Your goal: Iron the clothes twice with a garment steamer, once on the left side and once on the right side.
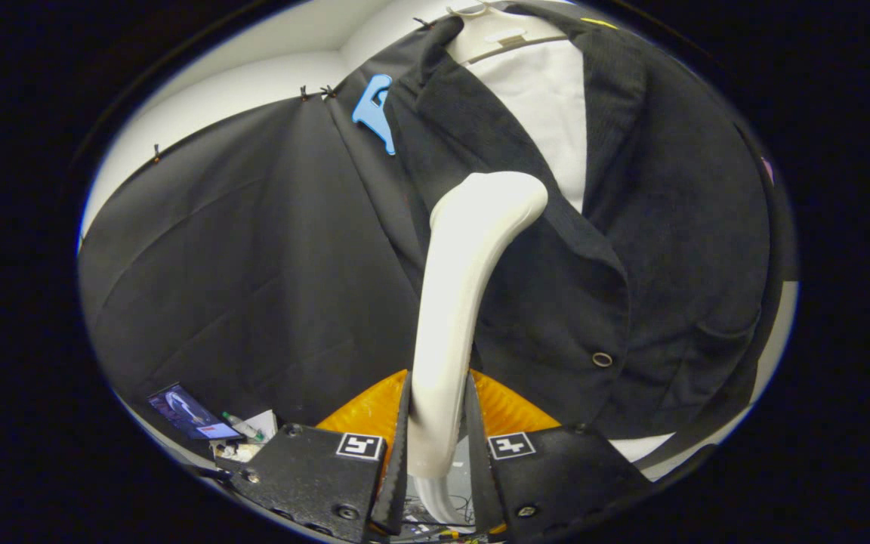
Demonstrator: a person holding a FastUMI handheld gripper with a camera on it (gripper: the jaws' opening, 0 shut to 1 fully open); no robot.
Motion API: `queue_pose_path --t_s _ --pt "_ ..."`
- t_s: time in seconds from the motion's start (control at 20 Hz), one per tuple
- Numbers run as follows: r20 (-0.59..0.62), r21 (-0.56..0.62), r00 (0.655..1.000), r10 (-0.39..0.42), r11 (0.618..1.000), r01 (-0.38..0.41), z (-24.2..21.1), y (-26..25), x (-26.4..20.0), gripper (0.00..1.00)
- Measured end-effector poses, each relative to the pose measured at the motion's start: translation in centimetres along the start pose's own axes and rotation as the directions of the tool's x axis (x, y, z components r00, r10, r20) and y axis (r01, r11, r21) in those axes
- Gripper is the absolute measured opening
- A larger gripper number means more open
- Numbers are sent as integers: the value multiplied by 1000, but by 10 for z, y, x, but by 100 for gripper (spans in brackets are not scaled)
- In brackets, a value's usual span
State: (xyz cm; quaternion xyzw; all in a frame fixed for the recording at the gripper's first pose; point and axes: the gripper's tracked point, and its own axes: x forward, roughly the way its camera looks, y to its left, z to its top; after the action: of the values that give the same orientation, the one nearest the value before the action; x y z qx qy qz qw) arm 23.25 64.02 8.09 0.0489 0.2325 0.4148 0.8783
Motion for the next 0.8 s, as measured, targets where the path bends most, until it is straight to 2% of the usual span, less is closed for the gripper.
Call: queue_pose_path --t_s 0.8 --pt "-98 48 995 -16 999 20 -62 -26 17 38"
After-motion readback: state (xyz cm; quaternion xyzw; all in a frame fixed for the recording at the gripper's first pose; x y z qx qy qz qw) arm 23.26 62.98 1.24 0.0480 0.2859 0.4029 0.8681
